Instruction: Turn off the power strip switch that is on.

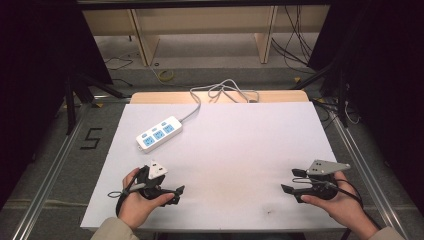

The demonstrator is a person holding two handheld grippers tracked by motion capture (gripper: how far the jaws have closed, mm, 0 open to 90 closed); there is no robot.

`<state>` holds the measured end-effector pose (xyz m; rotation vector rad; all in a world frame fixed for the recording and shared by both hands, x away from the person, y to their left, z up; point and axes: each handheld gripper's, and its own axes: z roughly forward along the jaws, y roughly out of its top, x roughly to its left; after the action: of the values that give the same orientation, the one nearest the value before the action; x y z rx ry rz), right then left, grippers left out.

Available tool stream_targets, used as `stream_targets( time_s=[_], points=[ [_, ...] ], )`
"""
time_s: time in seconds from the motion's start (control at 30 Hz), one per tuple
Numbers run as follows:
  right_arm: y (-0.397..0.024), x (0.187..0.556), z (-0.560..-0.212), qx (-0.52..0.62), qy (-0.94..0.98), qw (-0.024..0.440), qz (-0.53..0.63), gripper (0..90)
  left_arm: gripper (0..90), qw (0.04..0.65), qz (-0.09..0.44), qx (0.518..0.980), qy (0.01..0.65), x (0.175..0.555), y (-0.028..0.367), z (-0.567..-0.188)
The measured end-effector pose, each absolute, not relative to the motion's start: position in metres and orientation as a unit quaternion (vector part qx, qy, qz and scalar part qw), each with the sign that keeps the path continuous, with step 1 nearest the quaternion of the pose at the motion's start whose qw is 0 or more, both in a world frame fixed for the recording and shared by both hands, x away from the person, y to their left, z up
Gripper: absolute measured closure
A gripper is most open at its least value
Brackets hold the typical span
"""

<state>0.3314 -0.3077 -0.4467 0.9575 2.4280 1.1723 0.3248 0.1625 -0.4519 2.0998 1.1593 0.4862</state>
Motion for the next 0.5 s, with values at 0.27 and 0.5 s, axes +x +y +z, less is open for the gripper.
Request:
stream_targets(
  time_s=[0.27, 0.5],
  points=[
    [-0.306, 0.3314, -0.4469, 0.332, 0.841, 0.137, 0.403, 30.3, 34.2, 0.315, 0.201, 0.803, 0.463, 0.3253, 0.1661, -0.45],
    [-0.3066, 0.3315, -0.4471, 0.332, 0.842, 0.138, 0.402, 30.3, 83.9, 0.306, 0.22, 0.803, 0.463, 0.3266, 0.172, -0.4441]
  ],
)
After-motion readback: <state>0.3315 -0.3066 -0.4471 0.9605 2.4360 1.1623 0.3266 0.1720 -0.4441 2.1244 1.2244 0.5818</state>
